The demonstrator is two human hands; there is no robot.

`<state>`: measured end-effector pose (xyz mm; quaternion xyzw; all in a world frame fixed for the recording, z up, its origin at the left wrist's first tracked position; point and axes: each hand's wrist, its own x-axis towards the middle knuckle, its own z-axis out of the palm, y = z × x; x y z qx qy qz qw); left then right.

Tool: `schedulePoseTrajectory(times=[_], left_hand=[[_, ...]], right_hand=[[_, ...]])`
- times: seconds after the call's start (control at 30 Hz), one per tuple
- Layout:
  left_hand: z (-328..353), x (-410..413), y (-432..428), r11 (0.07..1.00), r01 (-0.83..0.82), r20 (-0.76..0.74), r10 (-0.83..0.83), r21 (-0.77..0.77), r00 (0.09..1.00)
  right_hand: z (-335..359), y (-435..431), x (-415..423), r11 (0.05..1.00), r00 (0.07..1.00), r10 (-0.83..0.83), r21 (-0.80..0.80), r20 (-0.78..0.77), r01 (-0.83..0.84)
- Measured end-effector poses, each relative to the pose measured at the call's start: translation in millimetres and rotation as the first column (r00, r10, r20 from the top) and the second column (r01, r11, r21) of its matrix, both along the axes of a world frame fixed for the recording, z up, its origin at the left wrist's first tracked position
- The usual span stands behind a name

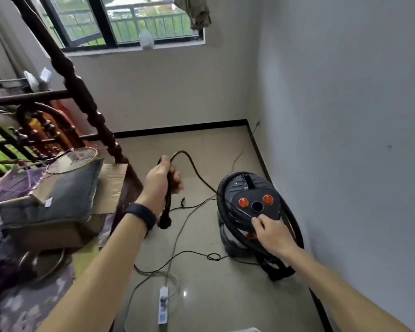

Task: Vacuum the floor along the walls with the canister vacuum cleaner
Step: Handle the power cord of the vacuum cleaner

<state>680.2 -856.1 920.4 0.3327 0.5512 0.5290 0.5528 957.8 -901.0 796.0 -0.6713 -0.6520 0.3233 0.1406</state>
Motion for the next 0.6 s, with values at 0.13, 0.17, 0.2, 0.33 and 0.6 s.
schedulePoseTrajectory(times=[0.13,0.17,0.2,0.33,0.6], left_hand=[[-28.7,54.6,-22.8,0.981,0.192,-0.299,-0.170,0.043,0.939],[-34.4,62.1,-25.8,0.973,0.225,-0.312,-0.201,0.042,0.928],[-38.8,67.0,-27.6,0.967,0.250,-0.280,-0.231,0.036,0.932],[-16.1,66.2,-29.1,0.891,0.454,-0.170,-0.448,-0.004,0.877],[74.2,-26.1,7.2,0.972,0.121,0.535,-0.211,0.199,0.818]], right_hand=[[74.3,0.7,-53.1,0.910,0.922,0.381,0.201,-0.060,-0.363],[92.9,3.5,-56.0,0.905,0.915,0.372,0.280,-0.157,-0.320],[109.1,9.3,-53.7,0.912,0.910,0.331,0.333,-0.249,-0.241],[137.2,33.4,-21.2,0.925,0.886,0.319,0.314,-0.336,-0.214],[67.8,32.4,46.0,0.979,0.780,-0.185,-0.043,-0.598,0.200]])
